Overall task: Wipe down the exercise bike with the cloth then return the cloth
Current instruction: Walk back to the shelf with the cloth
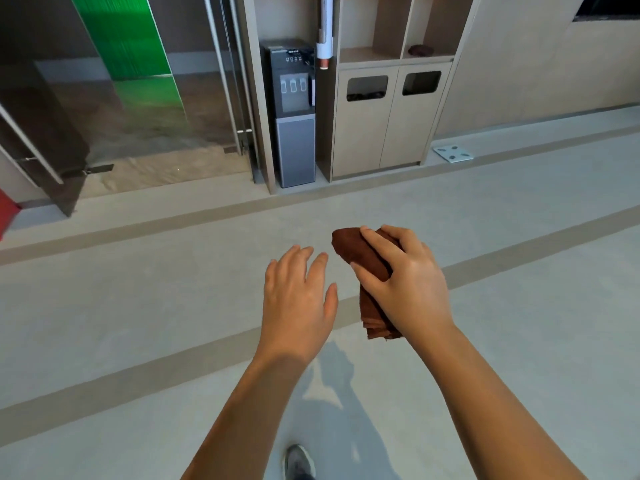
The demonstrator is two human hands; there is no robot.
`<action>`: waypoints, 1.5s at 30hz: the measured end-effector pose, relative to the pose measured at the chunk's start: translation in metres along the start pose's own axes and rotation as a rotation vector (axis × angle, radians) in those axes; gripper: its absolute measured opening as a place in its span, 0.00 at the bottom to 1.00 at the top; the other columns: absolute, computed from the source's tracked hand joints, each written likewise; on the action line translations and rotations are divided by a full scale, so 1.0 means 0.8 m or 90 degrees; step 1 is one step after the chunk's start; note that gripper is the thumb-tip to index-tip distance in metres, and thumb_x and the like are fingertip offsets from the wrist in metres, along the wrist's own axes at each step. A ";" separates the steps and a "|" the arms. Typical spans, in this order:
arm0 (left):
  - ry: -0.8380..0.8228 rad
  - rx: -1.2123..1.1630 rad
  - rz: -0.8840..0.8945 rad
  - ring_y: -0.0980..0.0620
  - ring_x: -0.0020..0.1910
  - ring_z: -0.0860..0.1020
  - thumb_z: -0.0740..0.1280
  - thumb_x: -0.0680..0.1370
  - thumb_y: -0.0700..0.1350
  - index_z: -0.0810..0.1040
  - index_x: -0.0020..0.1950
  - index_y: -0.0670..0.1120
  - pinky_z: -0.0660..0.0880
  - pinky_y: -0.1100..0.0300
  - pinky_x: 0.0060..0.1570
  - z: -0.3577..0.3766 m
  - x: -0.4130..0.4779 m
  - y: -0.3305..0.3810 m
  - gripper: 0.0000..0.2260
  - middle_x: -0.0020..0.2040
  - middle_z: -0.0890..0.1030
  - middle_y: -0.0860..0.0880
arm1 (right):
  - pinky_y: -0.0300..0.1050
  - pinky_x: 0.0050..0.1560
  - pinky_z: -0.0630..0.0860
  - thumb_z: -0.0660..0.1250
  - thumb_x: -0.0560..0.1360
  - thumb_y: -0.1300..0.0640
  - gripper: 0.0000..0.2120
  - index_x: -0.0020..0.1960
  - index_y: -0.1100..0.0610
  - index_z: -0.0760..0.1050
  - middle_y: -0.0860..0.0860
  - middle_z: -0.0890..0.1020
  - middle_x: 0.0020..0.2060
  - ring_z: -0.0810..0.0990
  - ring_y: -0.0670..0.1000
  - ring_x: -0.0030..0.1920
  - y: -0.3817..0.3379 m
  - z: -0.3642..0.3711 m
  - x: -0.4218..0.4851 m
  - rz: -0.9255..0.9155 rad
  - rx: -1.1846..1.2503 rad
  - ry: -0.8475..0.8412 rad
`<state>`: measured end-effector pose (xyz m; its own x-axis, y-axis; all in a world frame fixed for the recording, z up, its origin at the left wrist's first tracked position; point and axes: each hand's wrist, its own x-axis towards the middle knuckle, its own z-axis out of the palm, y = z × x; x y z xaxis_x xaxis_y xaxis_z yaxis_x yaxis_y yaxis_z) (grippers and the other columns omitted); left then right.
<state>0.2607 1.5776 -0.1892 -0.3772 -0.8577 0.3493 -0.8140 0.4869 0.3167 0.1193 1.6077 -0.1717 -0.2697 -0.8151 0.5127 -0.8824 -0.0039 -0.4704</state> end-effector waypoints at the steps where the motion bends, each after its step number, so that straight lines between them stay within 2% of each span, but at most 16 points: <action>1: -0.004 0.011 -0.002 0.49 0.72 0.54 0.56 0.80 0.51 0.62 0.71 0.48 0.47 0.52 0.70 0.002 0.029 -0.012 0.21 0.72 0.63 0.47 | 0.55 0.48 0.77 0.70 0.70 0.51 0.22 0.63 0.50 0.74 0.56 0.76 0.59 0.76 0.60 0.54 0.002 0.014 0.026 0.001 0.002 0.003; 5: -0.030 0.035 -0.010 0.49 0.73 0.53 0.55 0.80 0.53 0.60 0.72 0.49 0.46 0.52 0.71 0.018 0.135 -0.050 0.21 0.73 0.60 0.48 | 0.54 0.49 0.76 0.70 0.70 0.51 0.22 0.63 0.51 0.74 0.56 0.77 0.59 0.76 0.60 0.54 0.023 0.068 0.115 0.031 0.008 0.017; 9: -0.011 0.005 0.028 0.39 0.64 0.70 0.68 0.74 0.43 0.74 0.62 0.39 0.62 0.42 0.64 0.045 0.214 -0.074 0.17 0.62 0.75 0.38 | 0.52 0.50 0.75 0.70 0.70 0.51 0.21 0.63 0.50 0.74 0.55 0.76 0.59 0.76 0.60 0.55 0.064 0.112 0.185 0.071 0.002 0.013; 12: -0.052 0.014 0.013 0.43 0.68 0.66 0.64 0.76 0.47 0.72 0.65 0.43 0.57 0.45 0.67 0.083 0.282 -0.085 0.18 0.66 0.72 0.42 | 0.48 0.50 0.72 0.70 0.70 0.50 0.21 0.63 0.49 0.74 0.54 0.76 0.59 0.76 0.58 0.56 0.100 0.143 0.245 0.093 -0.004 0.020; 15: -0.029 0.022 0.034 0.44 0.68 0.65 0.63 0.77 0.48 0.71 0.66 0.44 0.57 0.46 0.68 0.128 0.365 -0.089 0.19 0.66 0.72 0.43 | 0.46 0.48 0.71 0.70 0.70 0.50 0.21 0.63 0.50 0.74 0.54 0.77 0.58 0.76 0.58 0.54 0.138 0.174 0.317 0.084 -0.008 0.038; 21: -0.008 0.030 0.059 0.45 0.69 0.62 0.60 0.78 0.50 0.69 0.67 0.45 0.54 0.47 0.69 0.200 0.551 -0.070 0.19 0.68 0.69 0.44 | 0.52 0.47 0.75 0.71 0.70 0.53 0.21 0.62 0.52 0.75 0.56 0.77 0.57 0.77 0.61 0.52 0.231 0.215 0.475 0.076 -0.014 0.062; 25: 0.006 0.022 0.068 0.43 0.67 0.67 0.63 0.76 0.49 0.72 0.65 0.44 0.59 0.46 0.67 0.232 0.653 -0.052 0.19 0.65 0.73 0.43 | 0.52 0.45 0.76 0.71 0.69 0.53 0.21 0.61 0.53 0.76 0.57 0.78 0.56 0.77 0.62 0.51 0.276 0.236 0.579 0.051 -0.021 0.066; 28: 0.002 0.022 0.042 0.43 0.67 0.67 0.63 0.76 0.50 0.72 0.65 0.45 0.57 0.46 0.68 0.254 0.716 -0.058 0.19 0.66 0.72 0.43 | 0.52 0.46 0.76 0.71 0.70 0.53 0.21 0.62 0.52 0.75 0.56 0.78 0.56 0.77 0.61 0.52 0.299 0.261 0.647 0.053 -0.013 0.055; 30: 0.011 0.028 0.021 0.43 0.67 0.67 0.63 0.76 0.50 0.72 0.65 0.45 0.57 0.46 0.67 0.267 0.754 -0.071 0.19 0.66 0.73 0.43 | 0.53 0.47 0.77 0.70 0.70 0.52 0.21 0.62 0.52 0.75 0.55 0.78 0.57 0.77 0.60 0.52 0.309 0.281 0.684 0.045 -0.009 0.037; 33: 0.039 0.026 0.002 0.39 0.61 0.73 0.69 0.72 0.46 0.76 0.59 0.41 0.64 0.41 0.62 0.285 0.816 -0.092 0.17 0.60 0.77 0.40 | 0.54 0.46 0.78 0.70 0.70 0.52 0.21 0.62 0.51 0.75 0.55 0.78 0.57 0.77 0.60 0.52 0.325 0.319 0.740 0.027 -0.004 0.013; 36: 0.052 0.032 0.002 0.37 0.57 0.76 0.72 0.69 0.45 0.78 0.56 0.40 0.66 0.37 0.58 0.310 0.882 -0.117 0.18 0.56 0.79 0.38 | 0.53 0.46 0.78 0.70 0.70 0.52 0.20 0.61 0.52 0.75 0.56 0.79 0.56 0.77 0.61 0.50 0.340 0.366 0.802 0.016 -0.004 0.002; 45: 0.059 -0.022 -0.010 0.40 0.66 0.67 0.66 0.76 0.45 0.72 0.64 0.40 0.60 0.43 0.66 0.360 1.142 -0.245 0.18 0.64 0.74 0.40 | 0.52 0.45 0.78 0.70 0.70 0.51 0.21 0.62 0.51 0.75 0.55 0.78 0.57 0.78 0.60 0.51 0.340 0.508 1.051 -0.011 0.006 -0.003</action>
<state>-0.0516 0.6510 -0.1863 -0.3207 -0.8475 0.4230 -0.8033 0.4800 0.3526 -0.1911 0.6856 -0.1607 -0.2530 -0.8172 0.5178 -0.8834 -0.0231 -0.4680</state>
